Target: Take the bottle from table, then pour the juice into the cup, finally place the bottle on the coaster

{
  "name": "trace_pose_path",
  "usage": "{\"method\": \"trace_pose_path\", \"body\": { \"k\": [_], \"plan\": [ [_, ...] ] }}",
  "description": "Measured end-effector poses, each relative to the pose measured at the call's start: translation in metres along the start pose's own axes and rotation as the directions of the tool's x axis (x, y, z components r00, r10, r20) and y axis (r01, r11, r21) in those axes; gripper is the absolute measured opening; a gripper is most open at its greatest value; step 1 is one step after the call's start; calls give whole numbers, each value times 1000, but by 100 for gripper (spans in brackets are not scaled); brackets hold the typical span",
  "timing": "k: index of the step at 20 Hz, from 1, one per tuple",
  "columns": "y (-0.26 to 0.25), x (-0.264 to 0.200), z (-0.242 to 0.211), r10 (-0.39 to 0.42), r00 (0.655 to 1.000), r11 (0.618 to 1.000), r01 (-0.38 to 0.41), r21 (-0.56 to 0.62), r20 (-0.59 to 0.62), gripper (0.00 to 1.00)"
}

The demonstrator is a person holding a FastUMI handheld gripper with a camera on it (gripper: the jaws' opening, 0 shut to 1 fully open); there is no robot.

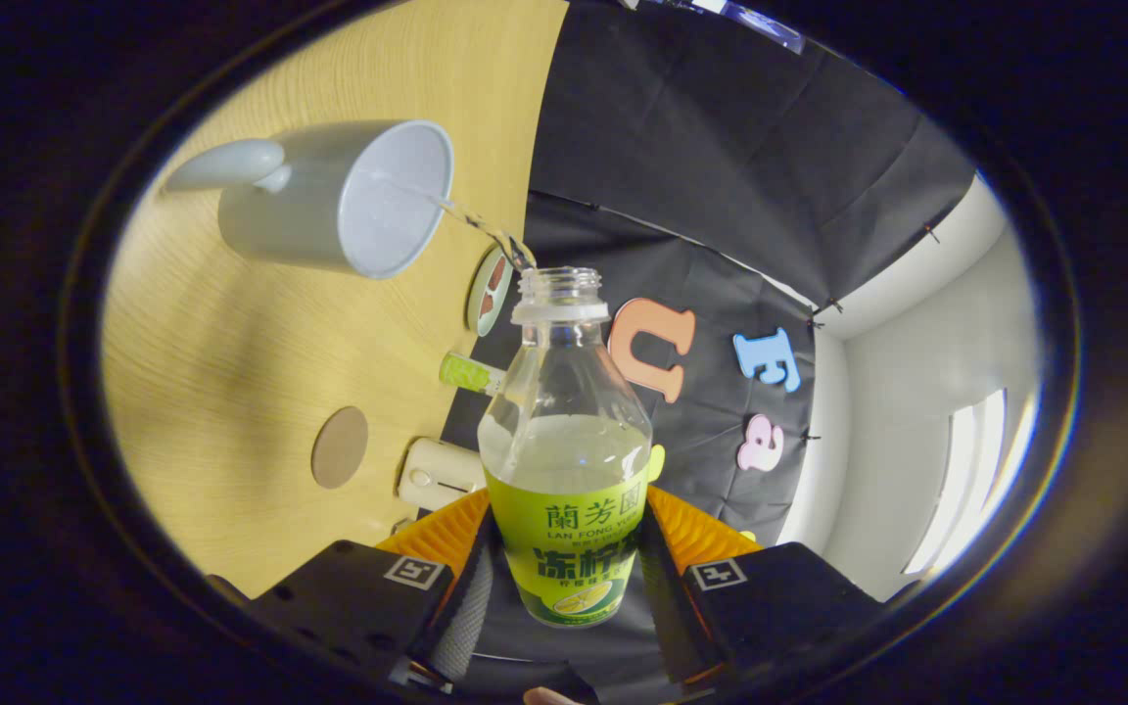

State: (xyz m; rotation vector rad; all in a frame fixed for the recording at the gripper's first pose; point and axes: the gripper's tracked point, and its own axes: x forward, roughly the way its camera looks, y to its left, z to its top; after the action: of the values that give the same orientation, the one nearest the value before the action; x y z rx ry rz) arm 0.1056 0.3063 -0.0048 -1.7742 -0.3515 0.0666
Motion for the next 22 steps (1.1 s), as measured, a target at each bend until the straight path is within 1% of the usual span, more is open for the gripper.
{"method": "trace_pose_path", "body": {
  "k": [22],
  "plan": [
    [-11, -2, 5, -31, 999, 995, 32, -96, 16, 76]
  ]
}}
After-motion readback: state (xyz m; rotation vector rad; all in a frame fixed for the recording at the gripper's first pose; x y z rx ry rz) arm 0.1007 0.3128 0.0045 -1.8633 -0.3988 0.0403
